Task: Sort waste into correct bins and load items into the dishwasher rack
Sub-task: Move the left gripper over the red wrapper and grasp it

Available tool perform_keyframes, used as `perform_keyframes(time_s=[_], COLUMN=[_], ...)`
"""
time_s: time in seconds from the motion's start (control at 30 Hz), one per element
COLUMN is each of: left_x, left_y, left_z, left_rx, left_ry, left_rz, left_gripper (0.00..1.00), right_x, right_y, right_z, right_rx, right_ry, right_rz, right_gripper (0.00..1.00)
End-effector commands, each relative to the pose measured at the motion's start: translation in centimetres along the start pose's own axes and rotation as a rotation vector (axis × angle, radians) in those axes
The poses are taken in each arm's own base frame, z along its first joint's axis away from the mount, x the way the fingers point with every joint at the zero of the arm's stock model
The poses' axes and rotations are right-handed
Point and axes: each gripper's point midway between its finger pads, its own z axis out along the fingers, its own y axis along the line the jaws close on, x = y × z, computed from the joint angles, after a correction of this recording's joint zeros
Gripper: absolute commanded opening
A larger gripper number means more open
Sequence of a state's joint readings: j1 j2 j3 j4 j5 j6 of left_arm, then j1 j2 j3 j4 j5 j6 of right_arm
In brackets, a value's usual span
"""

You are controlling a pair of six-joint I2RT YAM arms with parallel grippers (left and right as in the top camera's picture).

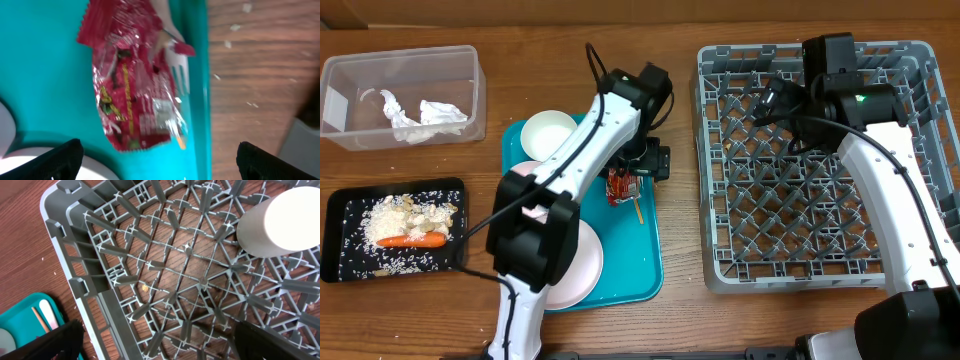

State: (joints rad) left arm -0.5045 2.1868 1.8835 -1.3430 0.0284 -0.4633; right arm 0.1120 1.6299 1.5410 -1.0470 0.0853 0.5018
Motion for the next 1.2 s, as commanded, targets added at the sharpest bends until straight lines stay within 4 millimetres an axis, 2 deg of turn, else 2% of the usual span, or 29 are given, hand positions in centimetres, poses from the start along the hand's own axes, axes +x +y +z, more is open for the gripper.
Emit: perform_keyframes(time_s=[0.0,0.27,0.53,0.67,1.0,1.17], left_x=[-0.3,-1.6,-1.1,-1.2,-0.9,-0.3], left_y=[0.6,0.5,0.1,0.1,0.5,0.6], left_z=[1.7,2.1,3.8,3.9,4.2,4.8], left_rx=[-0.051,-0.056,-0.075,-0.080,-0.108,-0.117], left_ry=[0.014,-0.032,0.005,0.000,0.004,0.020], left_rz=[-0.040,-0.039,-0.024,-0.023,-0.016,-0.010], left_gripper=[1.00,0.79,0.77,0.76,0.59,0.55], right_x=[-0.7,-0.7,-0.7,-0.7,-0.7,-0.7], right_y=[0.3,0.3,0.3,0.3,0.3,0.3], right_z=[-1.3,-1.3,-1.3,-1.3,-1.3,-1.3], right_rx=[-0.021,-0.021,-0.021,-0.021,-0.021,-0.021], right_ry=[-0.036,-0.036,-0.036,-0.036,-0.036,-0.036], right_rz=[0.011,0.011,0.011,0.011,0.011,0.011], right_gripper=[1.00,1.00,1.00,1.00,1.00,1.00])
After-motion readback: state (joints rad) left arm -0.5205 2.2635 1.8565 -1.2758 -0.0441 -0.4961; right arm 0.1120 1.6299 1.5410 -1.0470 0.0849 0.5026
